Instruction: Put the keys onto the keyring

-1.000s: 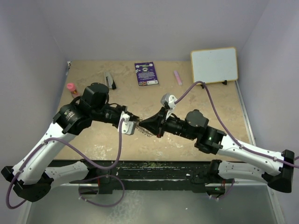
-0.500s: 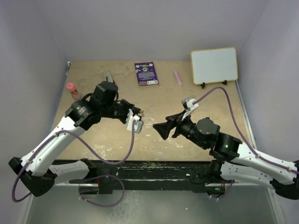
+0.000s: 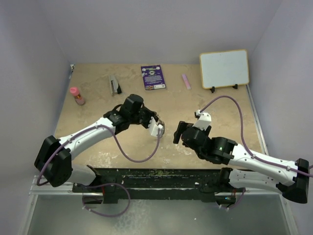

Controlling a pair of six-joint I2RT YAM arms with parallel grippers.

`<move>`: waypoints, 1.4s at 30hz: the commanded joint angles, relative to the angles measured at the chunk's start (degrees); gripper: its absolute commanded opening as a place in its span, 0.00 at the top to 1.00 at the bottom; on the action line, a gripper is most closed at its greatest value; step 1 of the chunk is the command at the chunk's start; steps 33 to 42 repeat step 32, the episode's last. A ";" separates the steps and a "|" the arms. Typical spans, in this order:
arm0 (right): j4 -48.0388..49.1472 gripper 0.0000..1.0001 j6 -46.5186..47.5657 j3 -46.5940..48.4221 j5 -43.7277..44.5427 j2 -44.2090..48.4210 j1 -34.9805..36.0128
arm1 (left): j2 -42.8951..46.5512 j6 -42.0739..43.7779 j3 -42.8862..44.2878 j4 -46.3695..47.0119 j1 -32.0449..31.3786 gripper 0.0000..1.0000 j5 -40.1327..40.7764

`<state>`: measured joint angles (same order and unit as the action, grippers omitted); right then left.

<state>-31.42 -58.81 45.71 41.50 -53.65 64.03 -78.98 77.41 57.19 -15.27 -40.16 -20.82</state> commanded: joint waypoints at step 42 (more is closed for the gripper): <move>-3.48 0.01 -0.04 8.98 6.23 -13.23 -0.22 | 29.38 -23.74 -19.77 1.12 16.79 0.02 -0.31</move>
